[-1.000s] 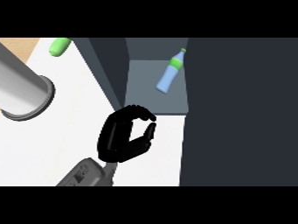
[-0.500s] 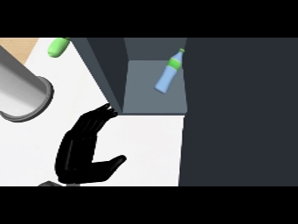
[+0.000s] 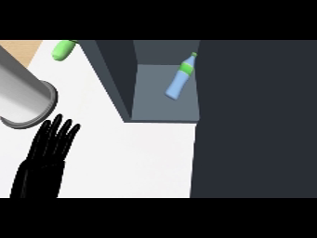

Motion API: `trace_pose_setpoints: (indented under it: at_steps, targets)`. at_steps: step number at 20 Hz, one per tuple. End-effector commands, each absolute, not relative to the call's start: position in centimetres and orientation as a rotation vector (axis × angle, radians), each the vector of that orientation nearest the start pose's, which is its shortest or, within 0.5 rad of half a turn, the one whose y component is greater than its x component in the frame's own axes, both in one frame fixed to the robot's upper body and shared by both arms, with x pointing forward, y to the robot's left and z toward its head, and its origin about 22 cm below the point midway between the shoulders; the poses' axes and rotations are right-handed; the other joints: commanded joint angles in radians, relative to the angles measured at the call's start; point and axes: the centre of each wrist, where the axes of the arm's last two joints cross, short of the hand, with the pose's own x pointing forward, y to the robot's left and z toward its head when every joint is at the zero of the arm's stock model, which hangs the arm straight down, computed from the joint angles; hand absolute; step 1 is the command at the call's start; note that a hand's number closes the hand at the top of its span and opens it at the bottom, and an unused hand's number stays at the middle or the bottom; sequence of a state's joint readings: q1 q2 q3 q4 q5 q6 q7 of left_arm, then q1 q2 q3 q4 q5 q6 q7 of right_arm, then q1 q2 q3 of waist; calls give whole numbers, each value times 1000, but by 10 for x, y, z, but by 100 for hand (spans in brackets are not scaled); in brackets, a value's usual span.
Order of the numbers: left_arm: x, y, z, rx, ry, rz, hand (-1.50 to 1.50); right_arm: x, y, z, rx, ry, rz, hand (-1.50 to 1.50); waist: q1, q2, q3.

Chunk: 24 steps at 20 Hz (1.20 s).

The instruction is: Pick up the bottled water, place it into the cabinet and close the cabinet

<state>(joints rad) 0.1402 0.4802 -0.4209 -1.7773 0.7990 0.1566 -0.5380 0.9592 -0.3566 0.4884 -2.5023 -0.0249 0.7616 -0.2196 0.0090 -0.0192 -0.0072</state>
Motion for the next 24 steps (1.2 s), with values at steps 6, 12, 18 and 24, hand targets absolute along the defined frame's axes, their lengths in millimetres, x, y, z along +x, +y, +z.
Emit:
trace_pose_setpoints:
  at_steps: [6, 12, 18, 24]
  targets:
    - [174, 282, 36, -446, -1853, 237, -150, 33, -198, 164, 851, -1648, 915, 150, 29, 5, -8]
    - [163, 298, 42, -449, -1867, 244, -150, 30, -176, 146, 1015, -1653, 657, 150, 63, 14, -7]
    - [161, 312, 49, -498, -1856, 177, -150, 38, -172, 139, 1010, -1633, 700, 150, 120, 32, -8]
    - [155, 320, 48, -531, -1843, 145, -150, 46, -171, 135, 975, -1616, 735, 150, 170, 41, -11]
